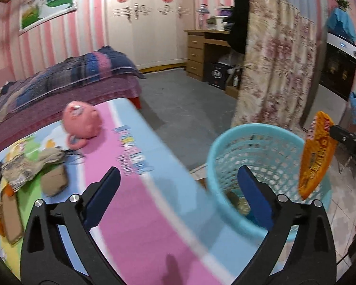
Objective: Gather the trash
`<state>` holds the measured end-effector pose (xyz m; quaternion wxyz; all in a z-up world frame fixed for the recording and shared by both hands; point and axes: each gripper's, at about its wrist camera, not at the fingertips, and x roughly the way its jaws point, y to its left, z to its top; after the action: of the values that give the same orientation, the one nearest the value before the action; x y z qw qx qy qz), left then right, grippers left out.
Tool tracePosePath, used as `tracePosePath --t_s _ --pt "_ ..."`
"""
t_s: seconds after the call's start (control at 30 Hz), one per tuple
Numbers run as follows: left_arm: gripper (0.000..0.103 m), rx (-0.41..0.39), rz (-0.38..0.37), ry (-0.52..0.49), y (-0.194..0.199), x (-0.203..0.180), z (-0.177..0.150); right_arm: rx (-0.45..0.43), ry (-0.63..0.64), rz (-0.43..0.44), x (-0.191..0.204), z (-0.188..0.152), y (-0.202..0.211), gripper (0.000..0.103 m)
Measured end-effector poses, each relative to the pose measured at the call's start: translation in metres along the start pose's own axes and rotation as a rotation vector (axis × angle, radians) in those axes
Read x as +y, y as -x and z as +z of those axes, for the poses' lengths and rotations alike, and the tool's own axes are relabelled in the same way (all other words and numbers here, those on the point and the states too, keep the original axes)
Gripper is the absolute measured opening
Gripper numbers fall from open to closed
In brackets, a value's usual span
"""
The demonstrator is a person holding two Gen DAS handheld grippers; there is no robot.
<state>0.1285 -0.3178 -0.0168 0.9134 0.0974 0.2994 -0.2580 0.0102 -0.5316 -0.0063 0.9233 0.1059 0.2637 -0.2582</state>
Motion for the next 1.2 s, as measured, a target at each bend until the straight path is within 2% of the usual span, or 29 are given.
tracePosePath --t_s 0.23,0.27,0.3,0.33,0.37,0.43,0.53,0.67,0.93,1.03,1.2 --pt "0.097 -0.018 0.106 0.011 0.022 0.041 -0.004 0.031 0.024 -0.043 0.012 -0.003 -0.010 0.007" --pt "0.097 -0.021 0.120 0.019 0.026 0.048 -0.004 0.044 0.031 -0.047 0.013 -0.004 -0.013 0.010" --pt "0.097 -0.024 0.133 0.027 0.030 0.056 -0.004 0.051 0.037 -0.050 0.014 -0.004 -0.015 0.016" --pt "0.097 -0.027 0.144 0.030 0.033 0.062 -0.003 0.056 0.043 -0.053 0.015 -0.005 -0.016 0.035" --pt "0.097 -0.033 0.160 0.034 0.038 0.069 -0.003 0.056 0.050 -0.054 0.017 -0.006 -0.017 0.049" --pt "0.097 -0.039 0.186 0.045 0.049 0.085 -0.003 0.059 0.063 -0.056 0.021 -0.007 -0.017 0.054" --pt "0.097 -0.047 0.221 0.057 0.064 0.108 -0.005 0.055 0.069 -0.061 0.027 -0.006 -0.014 0.072" --pt "0.097 -0.041 0.280 0.087 0.087 0.146 -0.013 -0.004 0.060 -0.026 0.038 -0.002 0.001 0.088" --pt "0.097 -0.037 0.422 0.207 0.121 0.228 -0.045 -0.032 0.116 0.113 0.084 0.000 0.017 0.092" --pt "0.097 -0.025 0.442 0.258 0.123 0.254 -0.061 -0.040 0.160 0.184 0.115 -0.002 0.024 0.092" --pt "0.097 -0.001 0.466 0.291 0.119 0.289 -0.080 -0.035 0.226 0.246 0.166 -0.010 0.027 0.092"
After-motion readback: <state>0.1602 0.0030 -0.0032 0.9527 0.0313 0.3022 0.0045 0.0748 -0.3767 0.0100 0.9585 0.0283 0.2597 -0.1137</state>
